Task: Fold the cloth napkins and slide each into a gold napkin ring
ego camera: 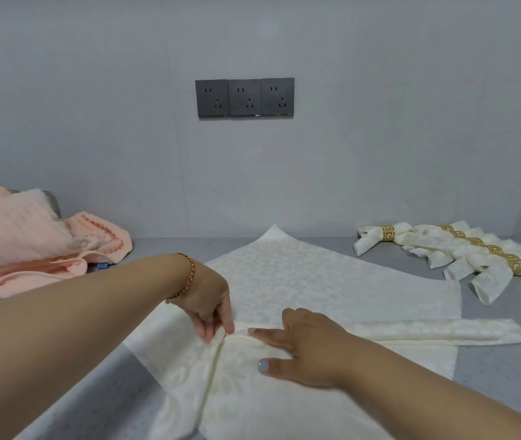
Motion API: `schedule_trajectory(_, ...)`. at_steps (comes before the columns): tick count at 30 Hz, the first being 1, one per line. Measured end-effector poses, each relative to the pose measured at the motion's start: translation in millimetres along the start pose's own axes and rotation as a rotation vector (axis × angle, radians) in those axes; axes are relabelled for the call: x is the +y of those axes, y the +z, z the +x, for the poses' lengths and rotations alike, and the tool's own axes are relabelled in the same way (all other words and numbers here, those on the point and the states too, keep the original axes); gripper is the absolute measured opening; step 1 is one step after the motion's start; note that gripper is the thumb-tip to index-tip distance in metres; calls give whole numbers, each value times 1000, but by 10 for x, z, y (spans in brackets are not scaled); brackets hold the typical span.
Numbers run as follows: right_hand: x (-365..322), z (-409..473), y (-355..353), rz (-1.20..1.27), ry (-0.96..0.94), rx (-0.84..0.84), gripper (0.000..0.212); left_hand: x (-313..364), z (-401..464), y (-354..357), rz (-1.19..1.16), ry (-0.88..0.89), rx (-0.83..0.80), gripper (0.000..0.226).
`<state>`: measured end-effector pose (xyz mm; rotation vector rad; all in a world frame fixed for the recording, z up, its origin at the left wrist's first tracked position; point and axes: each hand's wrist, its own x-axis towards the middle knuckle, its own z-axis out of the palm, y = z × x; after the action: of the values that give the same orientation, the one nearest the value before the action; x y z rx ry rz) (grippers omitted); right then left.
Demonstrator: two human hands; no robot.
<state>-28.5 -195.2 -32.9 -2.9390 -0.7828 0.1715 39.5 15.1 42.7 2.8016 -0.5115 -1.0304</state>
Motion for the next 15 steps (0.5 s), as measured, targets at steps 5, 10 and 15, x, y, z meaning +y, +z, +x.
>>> schedule_trajectory(5,21,22,-29,110,30,-27,59,-23,109,1,64,93,67,32)
schedule_trajectory(10,55,99,-135,393,114,-87,61,4,232,-6,140,98,189,15)
schedule_trajectory(15,140,122,-318,535,175,-157,51,136,373,124,-450,359,317,11)
